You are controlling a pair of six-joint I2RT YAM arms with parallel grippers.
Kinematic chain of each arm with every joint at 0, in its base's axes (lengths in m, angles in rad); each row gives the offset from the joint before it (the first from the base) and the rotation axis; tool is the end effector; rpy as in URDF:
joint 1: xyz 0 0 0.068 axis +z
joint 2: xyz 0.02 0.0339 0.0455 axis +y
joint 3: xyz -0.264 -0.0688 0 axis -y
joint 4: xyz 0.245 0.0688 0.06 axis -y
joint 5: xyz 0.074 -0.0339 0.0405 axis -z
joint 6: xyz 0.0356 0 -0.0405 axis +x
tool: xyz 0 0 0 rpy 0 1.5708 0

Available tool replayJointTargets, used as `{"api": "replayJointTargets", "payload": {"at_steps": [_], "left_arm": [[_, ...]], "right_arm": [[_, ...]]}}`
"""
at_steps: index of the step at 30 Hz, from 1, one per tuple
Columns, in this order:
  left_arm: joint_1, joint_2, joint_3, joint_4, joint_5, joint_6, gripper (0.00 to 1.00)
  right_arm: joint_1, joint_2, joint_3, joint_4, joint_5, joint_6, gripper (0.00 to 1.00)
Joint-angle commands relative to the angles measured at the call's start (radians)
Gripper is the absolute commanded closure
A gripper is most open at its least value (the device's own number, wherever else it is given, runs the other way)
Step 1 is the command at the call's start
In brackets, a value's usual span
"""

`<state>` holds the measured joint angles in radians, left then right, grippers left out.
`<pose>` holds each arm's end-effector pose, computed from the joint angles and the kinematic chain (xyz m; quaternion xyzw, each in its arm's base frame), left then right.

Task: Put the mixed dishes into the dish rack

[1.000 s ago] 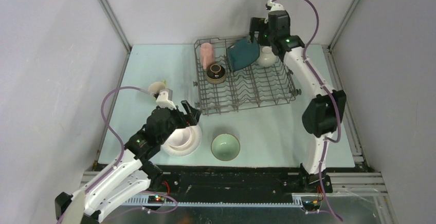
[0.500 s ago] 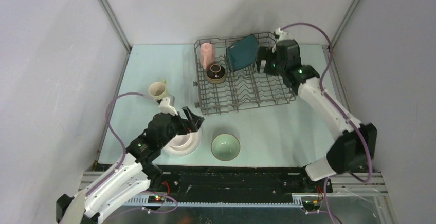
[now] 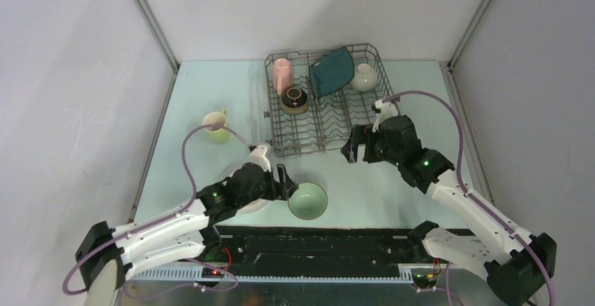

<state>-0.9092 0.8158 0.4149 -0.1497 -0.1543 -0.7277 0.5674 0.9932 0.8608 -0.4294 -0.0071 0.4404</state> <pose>0.1156 -0.1395 0.2083 0.0414 0.8699 -0.3095 0.3818 0.1849 0.1181 0.3034 -0.0573 0.8735 0.2361 0.4218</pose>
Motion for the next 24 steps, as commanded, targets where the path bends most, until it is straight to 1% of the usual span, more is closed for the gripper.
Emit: {"api": "replayJointTargets", "payload": {"at_steps": [1, 6, 9, 10, 13, 15, 16, 17, 18, 19, 20, 22, 24], "left_arm": [[-0.035, 0.088, 0.029, 0.046, -0.016, -0.002, 0.20], [-0.043, 0.174, 0.047, 0.065, -0.031, 0.023, 0.28], [-0.042, 0.214, 0.057, 0.095, -0.005, 0.028, 0.33], [-0.042, 0.221, 0.057, 0.104, 0.003, 0.028, 0.36], [-0.043, 0.280, 0.072, 0.132, 0.050, 0.041, 0.40], [-0.042, 0.324, 0.098, 0.119, 0.065, 0.056, 0.48], [-0.044, 0.335, 0.104, 0.118, 0.082, 0.064, 0.59], [-0.042, 0.352, 0.112, 0.120, 0.088, 0.067, 0.68], [-0.042, 0.356, 0.114, 0.127, 0.099, 0.068, 0.89], [-0.042, 0.356, 0.117, 0.130, 0.105, 0.067, 0.97], [-0.040, 0.352, 0.118, 0.137, 0.115, 0.069, 0.98], [-0.025, 0.325, 0.116, 0.160, 0.138, 0.069, 1.00], [0.014, 0.271, 0.091, 0.220, 0.208, 0.053, 1.00]], "right_arm": [[0.016, -0.042, -0.065, -0.026, -0.097, 0.040, 0.05], [0.019, -0.089, -0.128, -0.037, -0.153, 0.063, 0.06], [0.019, -0.094, -0.136, -0.035, -0.217, 0.073, 0.06], [0.019, -0.091, -0.137, -0.035, -0.227, 0.073, 0.06], [0.020, -0.091, -0.150, -0.032, -0.258, 0.077, 0.06], [0.019, -0.098, -0.162, -0.024, -0.274, 0.087, 0.06], [0.019, -0.100, -0.165, -0.011, -0.282, 0.094, 0.06], [0.020, -0.105, -0.174, -0.004, -0.296, 0.098, 0.06], [0.020, -0.106, -0.178, 0.008, -0.302, 0.107, 0.06], [0.019, -0.106, -0.186, 0.014, -0.318, 0.112, 0.06], [0.019, -0.104, -0.190, 0.027, -0.327, 0.122, 0.06], [0.019, -0.097, -0.204, 0.064, -0.417, 0.141, 0.04], [0.020, -0.091, -0.224, 0.112, -0.465, 0.174, 0.01]]}}
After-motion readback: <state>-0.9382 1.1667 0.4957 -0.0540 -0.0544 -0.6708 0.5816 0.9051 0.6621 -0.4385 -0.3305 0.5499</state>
